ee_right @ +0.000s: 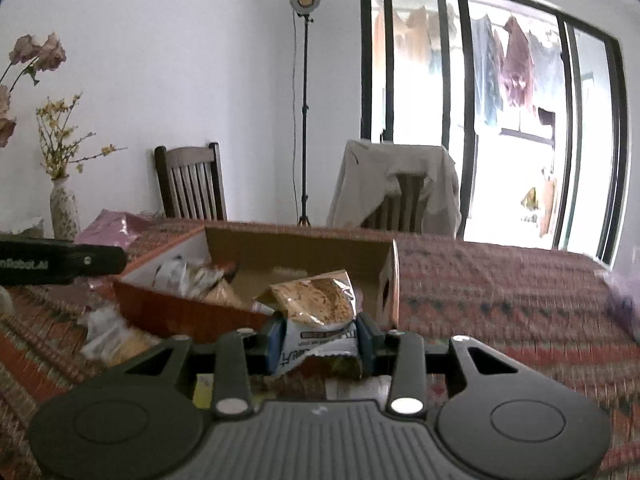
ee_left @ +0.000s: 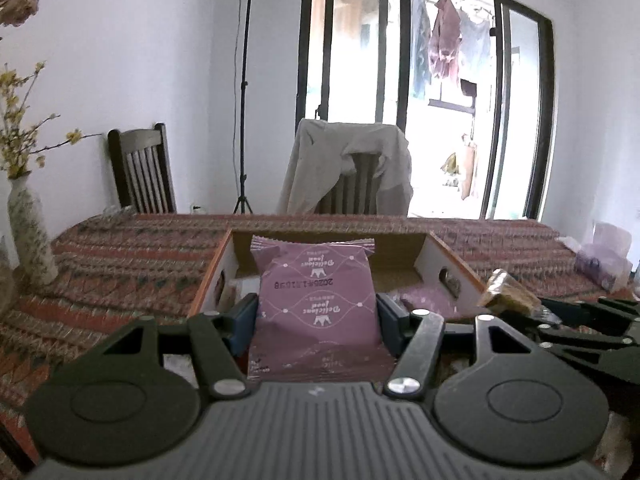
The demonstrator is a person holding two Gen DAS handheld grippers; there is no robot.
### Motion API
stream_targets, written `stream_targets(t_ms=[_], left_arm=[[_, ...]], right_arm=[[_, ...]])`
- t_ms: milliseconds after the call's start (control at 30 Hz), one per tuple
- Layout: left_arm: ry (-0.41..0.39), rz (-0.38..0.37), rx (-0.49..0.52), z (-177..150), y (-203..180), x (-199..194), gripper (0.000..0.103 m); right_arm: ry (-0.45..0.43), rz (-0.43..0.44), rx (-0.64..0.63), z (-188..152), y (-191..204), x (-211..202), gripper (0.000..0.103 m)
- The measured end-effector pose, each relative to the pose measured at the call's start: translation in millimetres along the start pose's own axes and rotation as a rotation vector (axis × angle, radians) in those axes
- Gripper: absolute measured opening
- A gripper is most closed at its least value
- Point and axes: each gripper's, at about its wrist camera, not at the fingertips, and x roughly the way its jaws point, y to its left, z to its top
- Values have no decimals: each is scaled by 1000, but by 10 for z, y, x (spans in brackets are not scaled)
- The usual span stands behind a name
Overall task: Organize snacks
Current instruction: 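Carry the pink and cookie packets over the box and lower them inside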
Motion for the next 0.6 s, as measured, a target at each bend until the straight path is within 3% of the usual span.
stream_targets(t_ms=[367,600], left_arm=[[-21,-17,-28,220,-124,571,63],[-22,13,-59,245,-101,1024,63]], right_arm=[[-24,17,0,408,-22,692,37],[-14,-12,58,407,-105,1071,37]])
